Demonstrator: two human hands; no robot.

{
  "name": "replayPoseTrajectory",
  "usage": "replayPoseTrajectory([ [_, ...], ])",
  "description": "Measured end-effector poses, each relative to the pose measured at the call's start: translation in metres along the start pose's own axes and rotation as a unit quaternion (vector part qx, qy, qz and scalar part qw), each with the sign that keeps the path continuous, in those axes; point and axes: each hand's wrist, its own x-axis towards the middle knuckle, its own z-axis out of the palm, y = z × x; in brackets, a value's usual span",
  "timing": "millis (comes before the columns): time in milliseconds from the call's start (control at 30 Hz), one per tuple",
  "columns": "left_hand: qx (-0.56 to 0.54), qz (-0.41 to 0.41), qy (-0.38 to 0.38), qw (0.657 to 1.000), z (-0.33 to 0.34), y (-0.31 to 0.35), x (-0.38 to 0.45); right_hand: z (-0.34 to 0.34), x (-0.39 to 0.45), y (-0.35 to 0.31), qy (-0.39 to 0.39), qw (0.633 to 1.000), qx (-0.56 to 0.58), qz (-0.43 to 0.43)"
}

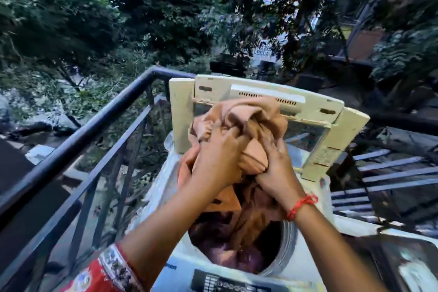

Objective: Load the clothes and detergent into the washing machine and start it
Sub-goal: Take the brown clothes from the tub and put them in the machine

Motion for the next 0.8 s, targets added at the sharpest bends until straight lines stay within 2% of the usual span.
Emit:
replayPoseTrajectory([
  [200,-0.012,-0.021,-0.114,0.993,0.078,0.003,-0.027,0.047,-0.039,0.06,-0.092,0.989,-0.05,0.103],
  [267,-0.023,-0.023,-0.145,0.989,0.093,0.002,-0.026,0.061,-0.044,0.078,-0.11,0.986,-0.023,0.124],
  [500,-0.037,-0.035,-0.208,0.977,0.139,-0.007,-0.024,0.088,-0.049,0.113,-0.176,0.966,-0.066,0.175],
  [800,-0.005,-0.055,-0.289,0.956,0.18,-0.015,-0.029,0.103,-0.054,0.13,-0.246,0.94,-0.133,0.193],
])
